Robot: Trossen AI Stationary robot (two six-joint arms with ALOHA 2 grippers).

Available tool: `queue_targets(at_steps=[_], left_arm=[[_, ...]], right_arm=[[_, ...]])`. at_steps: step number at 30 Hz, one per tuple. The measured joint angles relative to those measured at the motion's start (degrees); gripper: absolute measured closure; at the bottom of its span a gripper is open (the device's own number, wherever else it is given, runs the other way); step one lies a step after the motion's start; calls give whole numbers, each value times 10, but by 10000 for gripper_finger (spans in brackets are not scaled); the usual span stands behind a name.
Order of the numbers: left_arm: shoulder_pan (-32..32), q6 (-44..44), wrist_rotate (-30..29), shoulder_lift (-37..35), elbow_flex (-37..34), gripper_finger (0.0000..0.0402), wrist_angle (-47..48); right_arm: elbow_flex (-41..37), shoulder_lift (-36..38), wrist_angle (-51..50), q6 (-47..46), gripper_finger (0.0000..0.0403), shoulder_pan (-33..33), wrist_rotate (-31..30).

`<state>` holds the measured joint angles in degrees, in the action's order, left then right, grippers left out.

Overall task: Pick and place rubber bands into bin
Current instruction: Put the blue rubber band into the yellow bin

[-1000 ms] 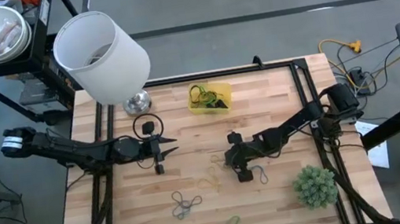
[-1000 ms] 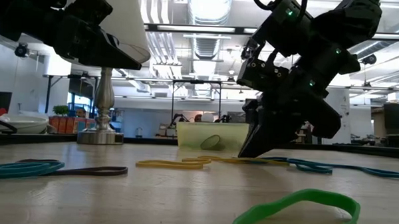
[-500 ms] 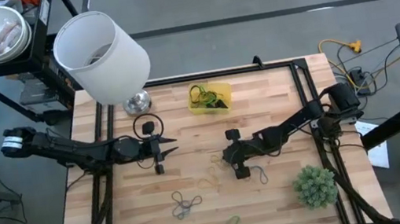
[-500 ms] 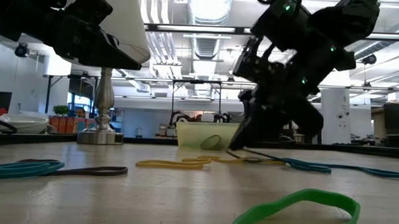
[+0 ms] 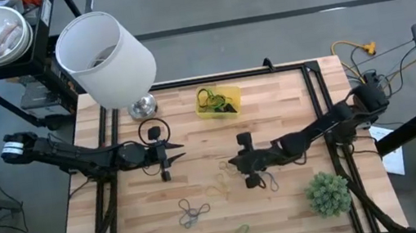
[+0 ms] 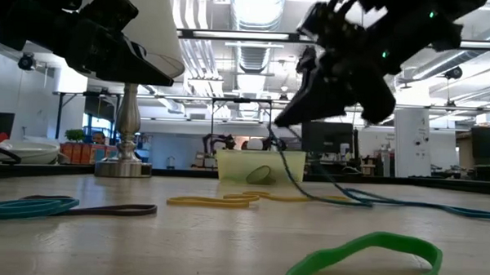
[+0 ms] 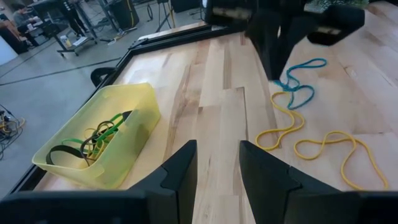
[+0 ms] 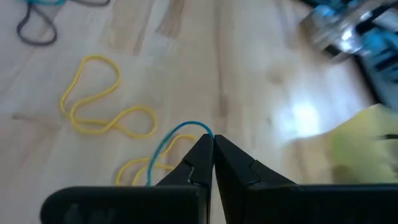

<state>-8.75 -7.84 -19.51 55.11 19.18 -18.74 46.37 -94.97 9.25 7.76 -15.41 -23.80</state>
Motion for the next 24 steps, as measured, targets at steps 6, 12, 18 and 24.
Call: queue_targets(at_steps=[6,12,18,24], left_arm=[[0,0,0,0,0,297,0],[0,0,0,0,0,297,0],[0,0,0,0,0,297,0],[0,0,0,0,0,297,0]], right_arm=[[0,40,3,31,395,-26,-68],[1,73,31,80,394,-31,-129],[1,87,136,177,394,0,-169],[1,87,227,242,394,71,-169]])
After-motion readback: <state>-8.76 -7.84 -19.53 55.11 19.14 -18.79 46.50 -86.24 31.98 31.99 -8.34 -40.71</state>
